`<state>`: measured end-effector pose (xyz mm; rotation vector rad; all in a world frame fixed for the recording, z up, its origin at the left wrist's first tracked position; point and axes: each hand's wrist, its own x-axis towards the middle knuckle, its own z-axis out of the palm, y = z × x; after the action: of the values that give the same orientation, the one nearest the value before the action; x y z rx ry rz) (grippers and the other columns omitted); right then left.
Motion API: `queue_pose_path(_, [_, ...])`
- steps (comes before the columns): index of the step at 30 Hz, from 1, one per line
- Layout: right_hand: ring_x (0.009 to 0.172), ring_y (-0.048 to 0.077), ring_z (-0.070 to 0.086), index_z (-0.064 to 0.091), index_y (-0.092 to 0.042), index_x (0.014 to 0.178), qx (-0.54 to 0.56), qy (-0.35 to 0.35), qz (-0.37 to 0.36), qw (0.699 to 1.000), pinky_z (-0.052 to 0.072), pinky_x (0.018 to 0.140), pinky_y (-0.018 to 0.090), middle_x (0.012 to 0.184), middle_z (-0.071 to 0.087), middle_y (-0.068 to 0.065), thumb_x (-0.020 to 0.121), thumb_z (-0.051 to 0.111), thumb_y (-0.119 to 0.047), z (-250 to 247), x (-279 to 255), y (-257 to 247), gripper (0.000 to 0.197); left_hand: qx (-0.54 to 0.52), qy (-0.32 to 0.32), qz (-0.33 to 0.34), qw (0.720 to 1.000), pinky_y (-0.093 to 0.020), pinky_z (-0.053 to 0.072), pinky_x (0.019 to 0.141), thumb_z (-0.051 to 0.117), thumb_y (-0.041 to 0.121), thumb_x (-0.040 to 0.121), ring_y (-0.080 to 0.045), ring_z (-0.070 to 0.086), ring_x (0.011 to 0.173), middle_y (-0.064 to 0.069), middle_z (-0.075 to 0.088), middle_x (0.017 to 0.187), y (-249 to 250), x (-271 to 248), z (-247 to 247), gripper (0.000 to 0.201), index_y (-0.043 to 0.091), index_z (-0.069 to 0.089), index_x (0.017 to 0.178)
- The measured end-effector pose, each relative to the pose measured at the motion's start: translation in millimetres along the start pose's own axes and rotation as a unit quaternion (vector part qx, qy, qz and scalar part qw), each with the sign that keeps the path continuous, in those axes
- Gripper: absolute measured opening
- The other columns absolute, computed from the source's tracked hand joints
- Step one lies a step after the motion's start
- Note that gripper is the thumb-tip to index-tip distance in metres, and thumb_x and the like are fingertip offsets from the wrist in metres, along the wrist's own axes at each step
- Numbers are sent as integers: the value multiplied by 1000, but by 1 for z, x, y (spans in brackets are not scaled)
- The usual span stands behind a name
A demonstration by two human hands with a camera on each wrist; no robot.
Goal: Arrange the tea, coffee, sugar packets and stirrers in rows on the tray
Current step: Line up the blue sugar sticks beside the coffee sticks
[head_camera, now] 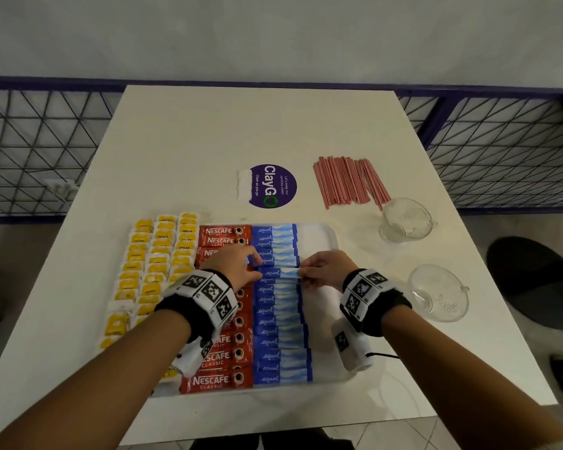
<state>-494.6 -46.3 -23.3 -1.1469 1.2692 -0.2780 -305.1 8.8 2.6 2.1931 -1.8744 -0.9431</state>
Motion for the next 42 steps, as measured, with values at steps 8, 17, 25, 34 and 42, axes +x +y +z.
queue_pose_path(8, [39, 3, 58, 56, -9, 72, -26, 19, -11, 999, 51, 48, 13, 64, 61, 9, 78, 70, -3, 1, 2, -7, 16, 61, -23, 17, 998, -26, 43, 86, 62, 32, 86, -14, 52, 104, 2, 54, 117, 4, 7, 5, 20, 21, 58, 103])
queue_pose_path(17, [32, -3, 52, 50, -13, 70, -97, 32, -5, 995, 45, 41, 10, 61, 59, 3, 78, 73, -12, 3, 4, -10, 24, 53, -15, 21, 998, -25, 39, 84, 61, 30, 87, -16, 52, 106, -1, 55, 117, 4, 9, 6, 17, 18, 58, 99])
queue_pose_path(25, [53, 7, 54, 48, -17, 68, -158, 58, -20, 986, 46, 53, 14, 64, 59, -2, 75, 75, -28, 1, 7, -8, 31, -199, 61, 25, 978, -24, 39, 65, 24, 29, 102, -22, 56, 71, -11, 58, 81, 19, 2, -5, 45, 4, 61, 111])
queue_pose_path(34, [61, 11, 56, 60, -11, 81, -84, -69, -74, 991, 49, 60, 18, 73, 62, 2, 80, 69, -30, 13, -18, -42, 22, -390, 76, 29, 917, -30, 41, 56, 14, 39, 101, -10, 44, 60, 2, 48, 75, 20, 0, -28, 45, 31, 57, 109])
queue_pose_path(42, [51, 4, 55, 61, -14, 68, -71, -100, -118, 985, 48, 54, 14, 65, 61, 2, 85, 64, -12, 23, -24, -59, 18, -524, 10, -23, 851, -20, 45, 43, 49, 29, 94, -11, 52, 44, -6, 53, 61, 24, -5, -28, 21, 13, 59, 102])
